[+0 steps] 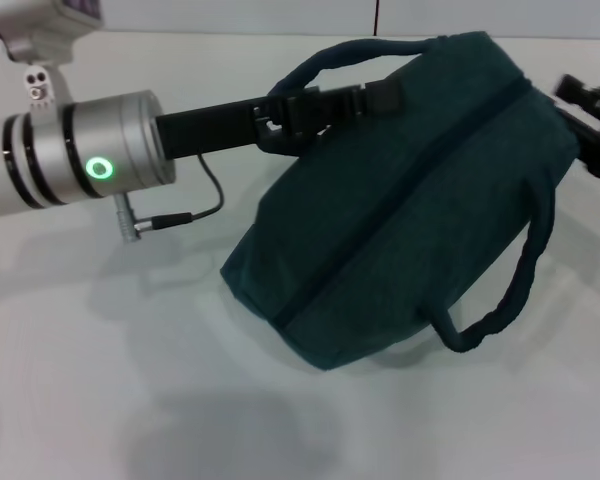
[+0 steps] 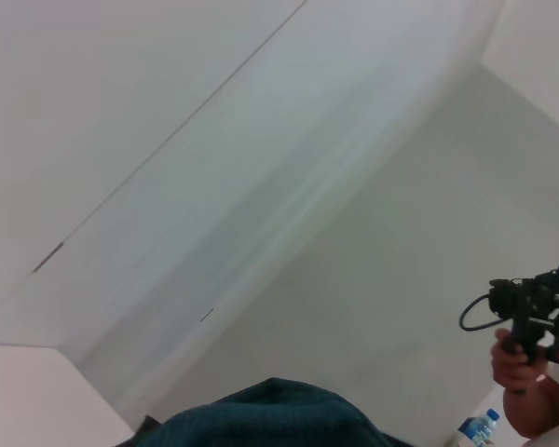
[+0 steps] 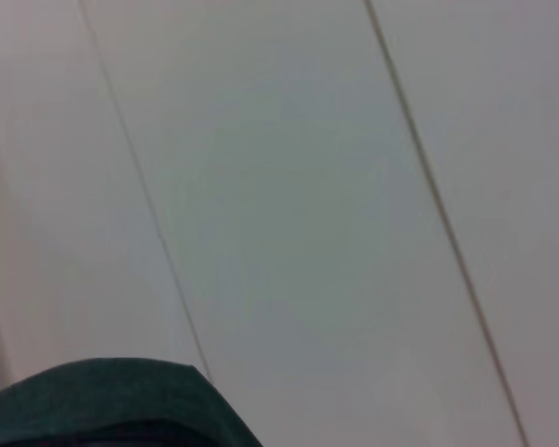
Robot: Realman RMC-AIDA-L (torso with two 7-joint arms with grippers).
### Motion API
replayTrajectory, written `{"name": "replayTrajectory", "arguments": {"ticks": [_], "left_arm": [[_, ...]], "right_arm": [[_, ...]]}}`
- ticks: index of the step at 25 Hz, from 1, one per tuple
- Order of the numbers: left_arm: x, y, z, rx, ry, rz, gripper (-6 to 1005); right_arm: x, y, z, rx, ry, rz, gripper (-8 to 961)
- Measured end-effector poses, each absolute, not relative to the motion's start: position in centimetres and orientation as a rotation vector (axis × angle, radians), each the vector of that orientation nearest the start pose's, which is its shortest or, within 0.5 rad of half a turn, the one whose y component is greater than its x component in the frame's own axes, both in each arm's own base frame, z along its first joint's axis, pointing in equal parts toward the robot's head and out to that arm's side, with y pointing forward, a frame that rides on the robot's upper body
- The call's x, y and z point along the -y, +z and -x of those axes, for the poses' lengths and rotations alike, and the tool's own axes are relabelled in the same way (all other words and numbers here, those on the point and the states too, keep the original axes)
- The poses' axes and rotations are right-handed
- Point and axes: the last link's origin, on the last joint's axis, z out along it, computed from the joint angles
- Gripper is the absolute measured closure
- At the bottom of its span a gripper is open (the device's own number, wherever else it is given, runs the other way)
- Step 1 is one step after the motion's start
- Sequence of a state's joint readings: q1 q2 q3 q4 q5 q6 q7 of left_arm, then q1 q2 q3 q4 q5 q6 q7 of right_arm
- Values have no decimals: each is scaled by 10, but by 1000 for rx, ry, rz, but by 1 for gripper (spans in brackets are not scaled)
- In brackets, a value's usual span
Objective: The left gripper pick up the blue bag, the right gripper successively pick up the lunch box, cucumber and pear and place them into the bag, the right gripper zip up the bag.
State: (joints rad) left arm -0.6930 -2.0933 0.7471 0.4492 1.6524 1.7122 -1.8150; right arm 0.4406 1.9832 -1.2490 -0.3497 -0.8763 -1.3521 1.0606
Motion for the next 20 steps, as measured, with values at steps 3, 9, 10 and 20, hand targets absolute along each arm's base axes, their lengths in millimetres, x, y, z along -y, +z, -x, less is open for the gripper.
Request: {"name": "replayTrajectory", "arguments": {"ticks": [3,9,10,20], "left_arm": [[-344,-19,168,1178,-1441,2723,949],[-343,-32,166,1186,-1494,2676,949],[-343,-38,166,1203,-1493,2664,949],[-354,-62,170,1252,-1363,2589,949]], "right_arm": [[-331,27,-290,-661,1148,2141,379],[-312,53,-323,-705,1109,2025,251],[-309,55,-327,-712,1105,2009,242],[-293,61,-343,-743,1104,1934,208]]}}
